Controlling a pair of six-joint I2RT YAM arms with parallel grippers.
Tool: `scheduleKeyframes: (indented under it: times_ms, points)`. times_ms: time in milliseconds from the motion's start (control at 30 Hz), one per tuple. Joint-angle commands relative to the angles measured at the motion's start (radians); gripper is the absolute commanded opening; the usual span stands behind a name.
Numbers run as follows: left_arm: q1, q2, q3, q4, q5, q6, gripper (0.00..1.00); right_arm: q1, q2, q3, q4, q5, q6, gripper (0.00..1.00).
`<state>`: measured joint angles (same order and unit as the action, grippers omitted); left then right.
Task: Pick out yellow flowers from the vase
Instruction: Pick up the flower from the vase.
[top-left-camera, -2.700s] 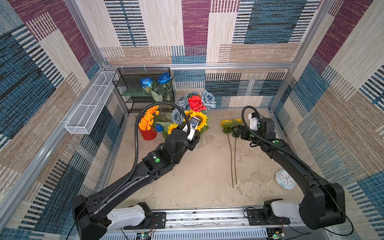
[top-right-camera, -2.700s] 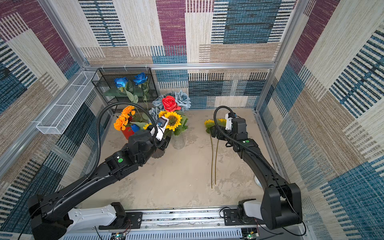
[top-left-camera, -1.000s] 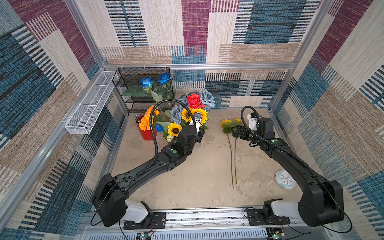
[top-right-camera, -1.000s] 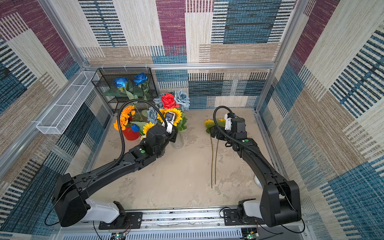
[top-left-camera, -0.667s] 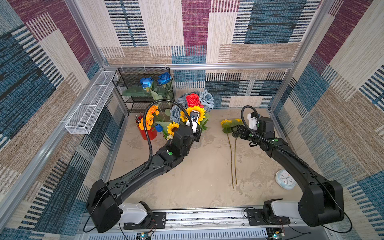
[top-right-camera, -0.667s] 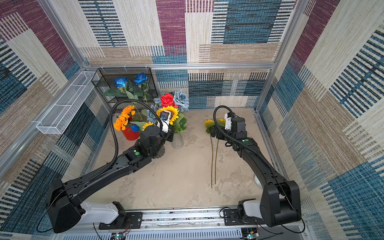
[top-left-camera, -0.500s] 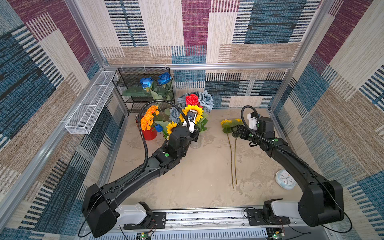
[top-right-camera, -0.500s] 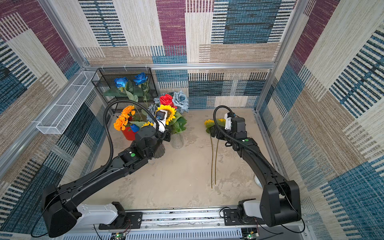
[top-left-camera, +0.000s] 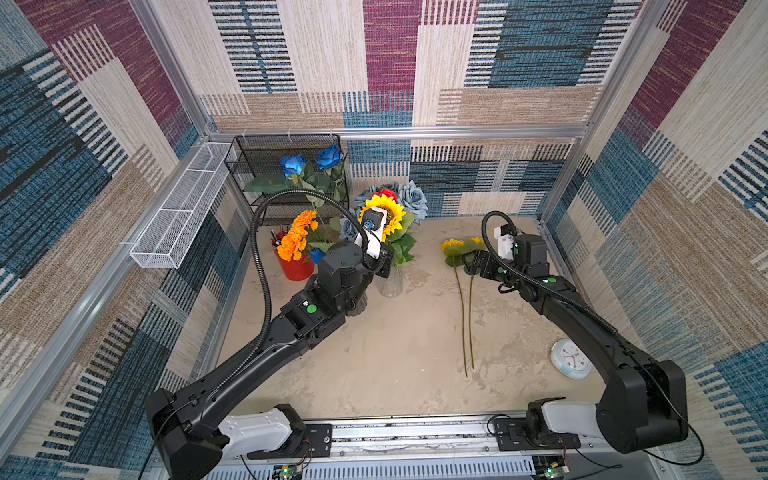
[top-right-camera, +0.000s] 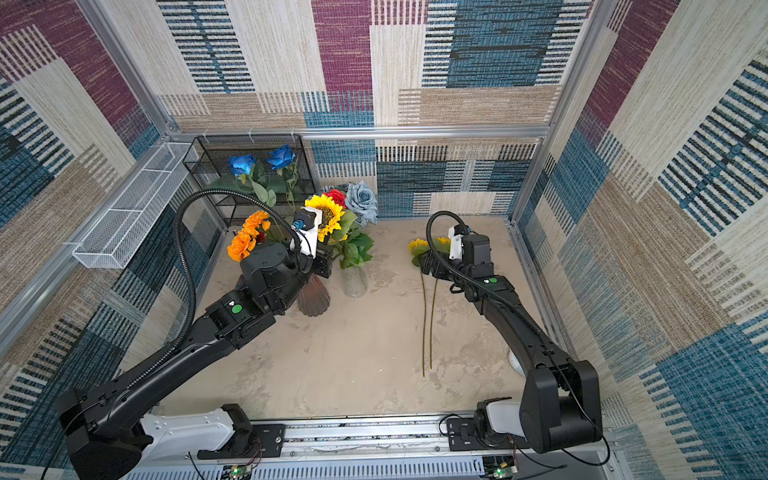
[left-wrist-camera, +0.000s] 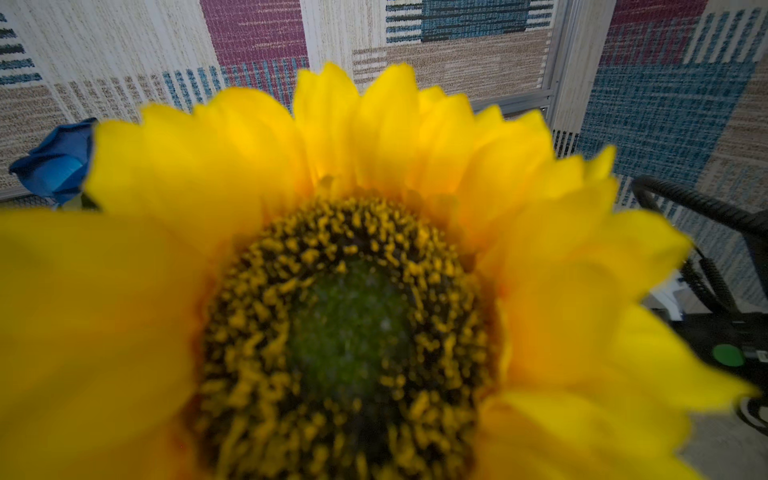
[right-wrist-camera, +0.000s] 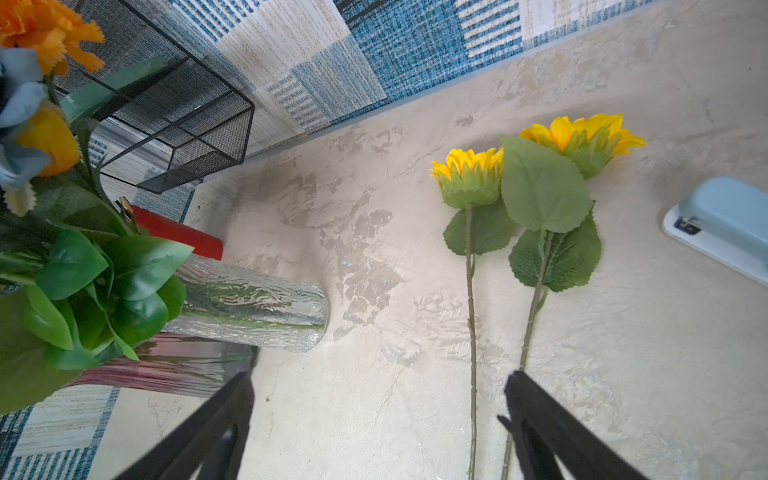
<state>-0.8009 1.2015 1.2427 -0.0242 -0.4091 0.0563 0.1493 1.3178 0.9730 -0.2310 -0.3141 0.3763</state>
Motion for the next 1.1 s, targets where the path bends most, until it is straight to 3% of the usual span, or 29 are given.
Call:
scheduleKeyframes:
  times_ms: [0, 833, 1067]
  points:
    - [0.0, -0.012, 0.043, -0.062, 0.044, 0.014, 0.04, 0.003, -0.002, -0.003, 0.025, -0.016, 0.002, 0.96]
    - [0.005, -0.015, 0.622, -0.615, 0.218, -0.049, 0.07, 0.029, -0.052, 0.054, 0.053, -0.092, -0.084, 0.96]
    - [0.011, 0.016, 0.759, -0.795, 0.294, -0.087, 0.08, 0.112, -0.221, -0.004, 0.222, -0.217, -0.232, 0.96]
